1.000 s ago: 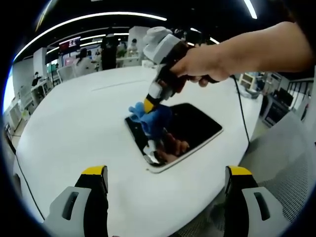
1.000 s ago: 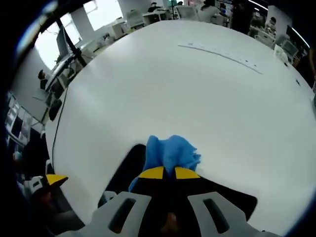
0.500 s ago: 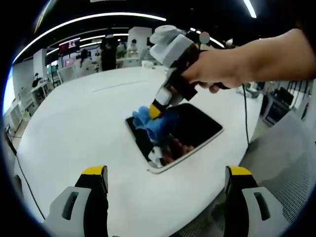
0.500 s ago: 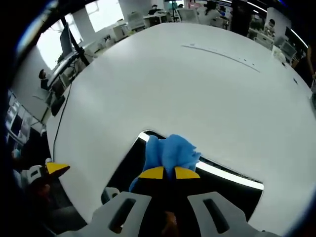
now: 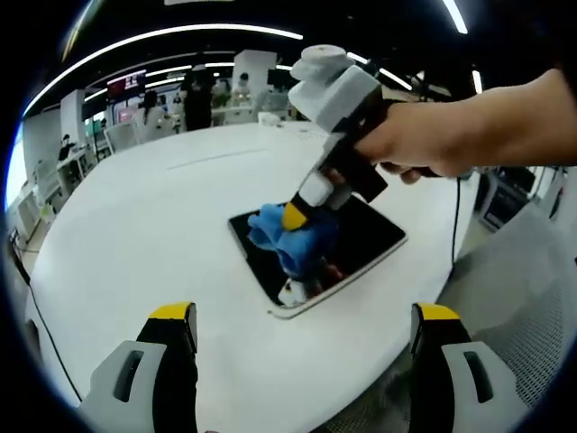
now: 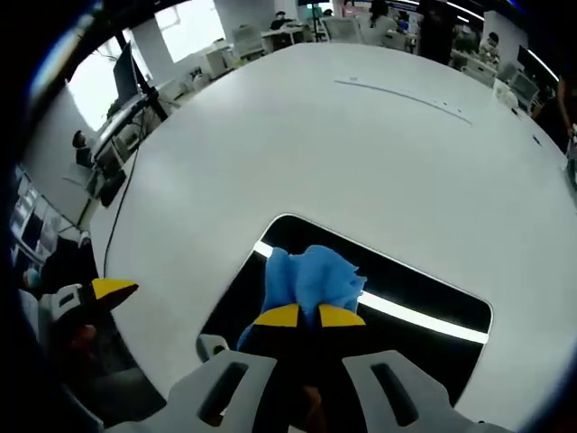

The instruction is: Wipe the mirror surface with the cleaning cloth until all visible marks leave the cleaned area.

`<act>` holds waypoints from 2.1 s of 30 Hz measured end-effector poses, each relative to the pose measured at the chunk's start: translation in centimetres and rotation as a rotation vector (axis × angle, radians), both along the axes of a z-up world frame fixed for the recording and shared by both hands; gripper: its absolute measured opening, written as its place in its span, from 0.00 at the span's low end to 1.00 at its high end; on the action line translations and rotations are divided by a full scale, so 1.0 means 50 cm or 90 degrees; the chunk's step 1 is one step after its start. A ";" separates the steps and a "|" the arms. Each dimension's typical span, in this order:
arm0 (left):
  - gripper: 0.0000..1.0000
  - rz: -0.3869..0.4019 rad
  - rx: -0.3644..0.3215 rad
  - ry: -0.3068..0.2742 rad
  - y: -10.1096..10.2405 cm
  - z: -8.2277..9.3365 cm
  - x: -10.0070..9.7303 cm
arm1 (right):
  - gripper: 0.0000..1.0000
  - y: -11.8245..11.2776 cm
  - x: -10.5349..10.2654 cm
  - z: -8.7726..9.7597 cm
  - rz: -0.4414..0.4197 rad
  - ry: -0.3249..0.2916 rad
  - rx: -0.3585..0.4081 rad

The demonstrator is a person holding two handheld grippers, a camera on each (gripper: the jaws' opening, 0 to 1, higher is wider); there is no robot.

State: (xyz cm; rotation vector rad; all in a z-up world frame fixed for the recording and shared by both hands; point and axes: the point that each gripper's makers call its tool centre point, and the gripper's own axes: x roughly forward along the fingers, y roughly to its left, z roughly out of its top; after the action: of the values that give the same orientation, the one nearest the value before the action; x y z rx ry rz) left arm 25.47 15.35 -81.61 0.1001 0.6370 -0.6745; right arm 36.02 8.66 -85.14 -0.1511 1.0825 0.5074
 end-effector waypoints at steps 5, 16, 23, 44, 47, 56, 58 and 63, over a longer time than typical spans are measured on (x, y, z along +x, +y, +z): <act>0.99 0.002 -0.001 0.000 0.001 0.001 0.001 | 0.00 0.001 -0.013 0.001 -0.003 0.003 0.007; 0.99 0.005 -0.004 -0.001 0.002 0.002 0.002 | 0.00 0.005 -0.044 0.001 0.000 0.006 0.015; 0.99 0.004 -0.005 0.001 0.001 0.001 0.002 | 0.00 0.006 -0.066 0.000 0.007 0.006 0.017; 0.99 0.002 -0.005 0.004 -0.001 -0.001 0.000 | 0.00 0.012 -0.128 -0.001 0.016 -0.006 0.033; 0.99 0.000 -0.006 0.004 -0.002 -0.001 -0.001 | 0.00 0.013 -0.135 -0.001 0.020 -0.006 0.035; 0.99 -0.002 -0.005 0.005 -0.003 -0.002 -0.001 | 0.00 0.015 -0.154 -0.001 0.031 -0.001 0.037; 0.99 -0.002 -0.006 0.005 -0.003 -0.002 -0.001 | 0.00 0.015 -0.159 -0.001 0.033 -0.001 0.038; 0.99 -0.005 -0.005 0.007 -0.004 -0.003 -0.002 | 0.00 0.017 -0.167 0.000 0.040 0.000 0.040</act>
State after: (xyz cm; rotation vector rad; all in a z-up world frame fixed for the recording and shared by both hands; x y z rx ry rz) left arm 25.36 15.16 -81.74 0.0920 0.6445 -0.6849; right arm 27.65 9.49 -85.16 -0.1293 1.0633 0.5971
